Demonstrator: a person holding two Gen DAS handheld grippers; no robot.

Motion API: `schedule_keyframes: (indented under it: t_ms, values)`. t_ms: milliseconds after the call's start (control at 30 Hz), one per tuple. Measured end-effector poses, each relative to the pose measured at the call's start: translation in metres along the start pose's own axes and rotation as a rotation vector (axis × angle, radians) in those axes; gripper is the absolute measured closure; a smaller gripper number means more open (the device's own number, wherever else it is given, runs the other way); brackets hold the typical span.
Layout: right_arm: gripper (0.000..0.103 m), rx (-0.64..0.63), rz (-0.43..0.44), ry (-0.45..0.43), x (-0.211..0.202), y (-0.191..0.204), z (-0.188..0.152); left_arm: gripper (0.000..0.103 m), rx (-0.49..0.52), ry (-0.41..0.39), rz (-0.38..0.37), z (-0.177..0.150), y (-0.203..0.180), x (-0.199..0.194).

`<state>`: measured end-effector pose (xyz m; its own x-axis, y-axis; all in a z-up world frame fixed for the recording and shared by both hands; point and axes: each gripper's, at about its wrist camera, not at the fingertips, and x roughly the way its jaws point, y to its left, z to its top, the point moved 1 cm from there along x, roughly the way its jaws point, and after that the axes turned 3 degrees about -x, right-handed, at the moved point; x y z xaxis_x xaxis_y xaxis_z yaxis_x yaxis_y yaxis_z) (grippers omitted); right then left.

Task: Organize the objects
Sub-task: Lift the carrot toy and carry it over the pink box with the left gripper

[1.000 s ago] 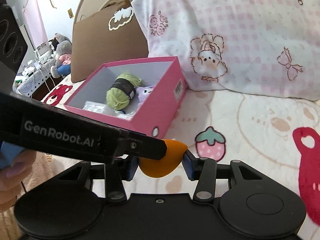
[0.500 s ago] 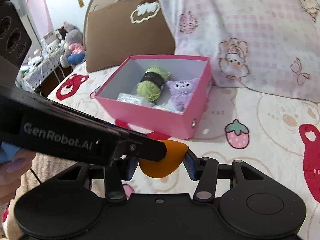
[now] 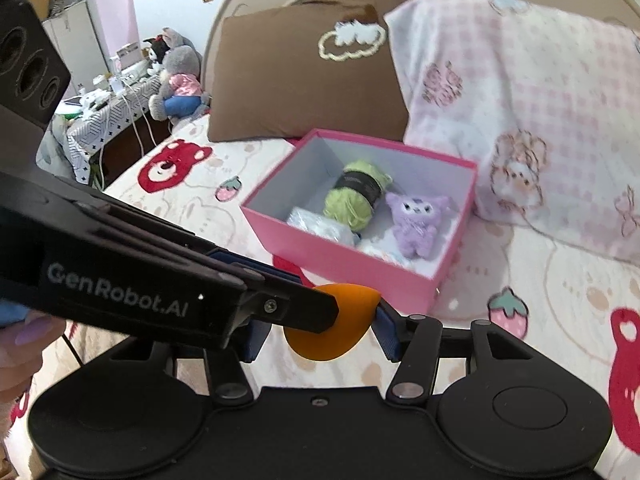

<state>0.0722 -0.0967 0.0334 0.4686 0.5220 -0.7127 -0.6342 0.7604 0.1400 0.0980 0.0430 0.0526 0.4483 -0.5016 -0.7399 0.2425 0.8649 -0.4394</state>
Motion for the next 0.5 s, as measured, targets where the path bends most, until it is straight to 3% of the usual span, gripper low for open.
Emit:
schedule_keyframes:
  t_ms: [233,500]
  values:
    - [0.044,-0.025,0.011,-0.054,0.001,0.007,0.027,0.080,0.024,-0.076,-0.025,0.019,0.014,-0.024]
    - [0.044,-0.035,-0.029,-0.098,0.027,-0.005,0.061,0.080,-0.033,-0.166,-0.040,0.056,0.045,-0.007]
